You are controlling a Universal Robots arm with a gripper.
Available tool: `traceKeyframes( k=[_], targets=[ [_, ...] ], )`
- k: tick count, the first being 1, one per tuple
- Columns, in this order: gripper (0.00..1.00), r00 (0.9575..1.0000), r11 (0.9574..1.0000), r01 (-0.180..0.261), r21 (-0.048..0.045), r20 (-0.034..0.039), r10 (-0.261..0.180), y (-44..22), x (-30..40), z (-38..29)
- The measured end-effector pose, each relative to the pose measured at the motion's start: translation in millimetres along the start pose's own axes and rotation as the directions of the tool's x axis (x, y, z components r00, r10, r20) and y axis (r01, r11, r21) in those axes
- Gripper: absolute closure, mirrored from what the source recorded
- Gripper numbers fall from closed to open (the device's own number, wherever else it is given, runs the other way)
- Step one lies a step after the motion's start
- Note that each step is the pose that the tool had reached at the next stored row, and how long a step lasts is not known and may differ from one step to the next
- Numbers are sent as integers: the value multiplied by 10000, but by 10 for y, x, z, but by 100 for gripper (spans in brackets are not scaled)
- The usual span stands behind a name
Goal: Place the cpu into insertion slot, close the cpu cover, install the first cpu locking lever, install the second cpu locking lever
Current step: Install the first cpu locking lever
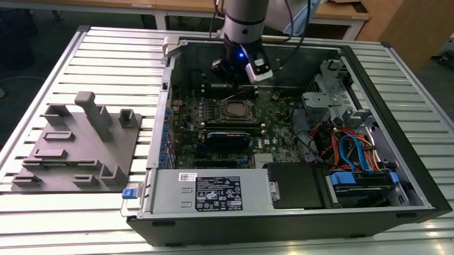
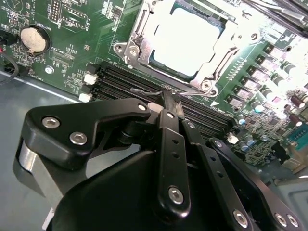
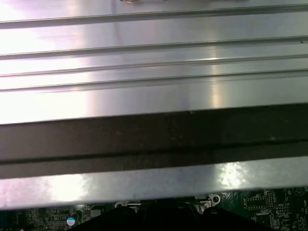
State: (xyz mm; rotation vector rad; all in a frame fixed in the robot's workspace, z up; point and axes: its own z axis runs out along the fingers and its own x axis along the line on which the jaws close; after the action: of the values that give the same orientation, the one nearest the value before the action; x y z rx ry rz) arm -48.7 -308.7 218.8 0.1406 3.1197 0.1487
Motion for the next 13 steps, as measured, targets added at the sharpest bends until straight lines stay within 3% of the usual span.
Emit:
traceKeyframes(
  k=[13],
  targets=[
    [90,10000,10000,-1,62,6,1,23,-80,32]
  ],
)
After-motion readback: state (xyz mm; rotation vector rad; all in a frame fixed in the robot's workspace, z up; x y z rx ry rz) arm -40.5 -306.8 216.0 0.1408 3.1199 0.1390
